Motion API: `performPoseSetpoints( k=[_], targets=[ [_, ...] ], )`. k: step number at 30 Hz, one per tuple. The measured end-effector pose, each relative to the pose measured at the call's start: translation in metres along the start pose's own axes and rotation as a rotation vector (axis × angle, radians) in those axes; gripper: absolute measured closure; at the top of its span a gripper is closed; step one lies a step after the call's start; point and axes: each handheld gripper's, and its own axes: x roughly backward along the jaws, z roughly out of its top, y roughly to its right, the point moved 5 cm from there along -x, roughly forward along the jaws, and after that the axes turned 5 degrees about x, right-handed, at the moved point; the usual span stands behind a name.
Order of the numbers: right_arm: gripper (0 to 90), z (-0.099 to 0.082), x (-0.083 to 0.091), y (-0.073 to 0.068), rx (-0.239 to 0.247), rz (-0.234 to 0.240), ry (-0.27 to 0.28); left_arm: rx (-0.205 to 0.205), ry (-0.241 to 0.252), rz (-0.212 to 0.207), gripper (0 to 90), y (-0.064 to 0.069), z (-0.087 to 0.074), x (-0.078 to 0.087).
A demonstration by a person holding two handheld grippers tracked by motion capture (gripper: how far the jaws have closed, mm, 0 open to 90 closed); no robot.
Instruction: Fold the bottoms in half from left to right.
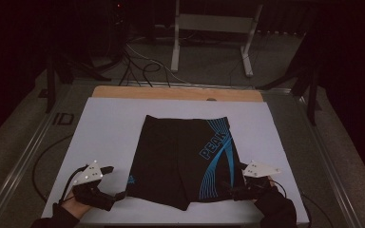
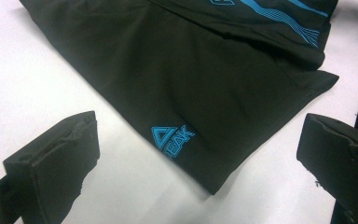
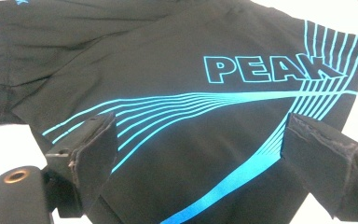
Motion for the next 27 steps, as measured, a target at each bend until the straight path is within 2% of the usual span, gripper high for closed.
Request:
performPoseSetpoints(
  k=[9, 10, 17, 20, 22, 24, 27],
  targets=[
    [11.1, -0.002, 0.003, 0.001, 0.003, -0.004, -0.005, -0.013, -0.004, -0.01, 0.0, 0.002, 0.003, -0.001],
    [11.1, -0.001, 0.004, 0.001, -0.002, -0.004, -0.002, -0.013, -0.009, -0.026, 0.0, 0.003, 0.004, -0.001],
    [11.2, 0.001, 0.004, -0.001, 0.011, 0.002, -0.009, -0.023, -0.022, -0.036, 0.0, 0.008, 0.007, -0.001],
    [11.1, 0.006, 0.007, -0.002, 0.015, 0.004, 0.006, -0.026, -0.014, -0.048, 0.0, 0.01, 0.01, 0.0],
    [11.1, 0.01, 0.01, -0.004, -0.01, 0.012, 0.011, -0.032, -0.001, -0.055, 0.0, 0.013, 0.013, 0.002],
    [11.1, 0.015, 0.013, -0.004, -0.007, 0.016, 0.023, -0.034, 0.002, -0.079, 0.0, 0.016, 0.017, 0.003],
    [11.1, 0.024, 0.018, -0.006, 0.007, 0.024, 0.043, -0.045, 0.006, -0.09, 0.0, 0.019, 0.02, 0.005]
  ],
)
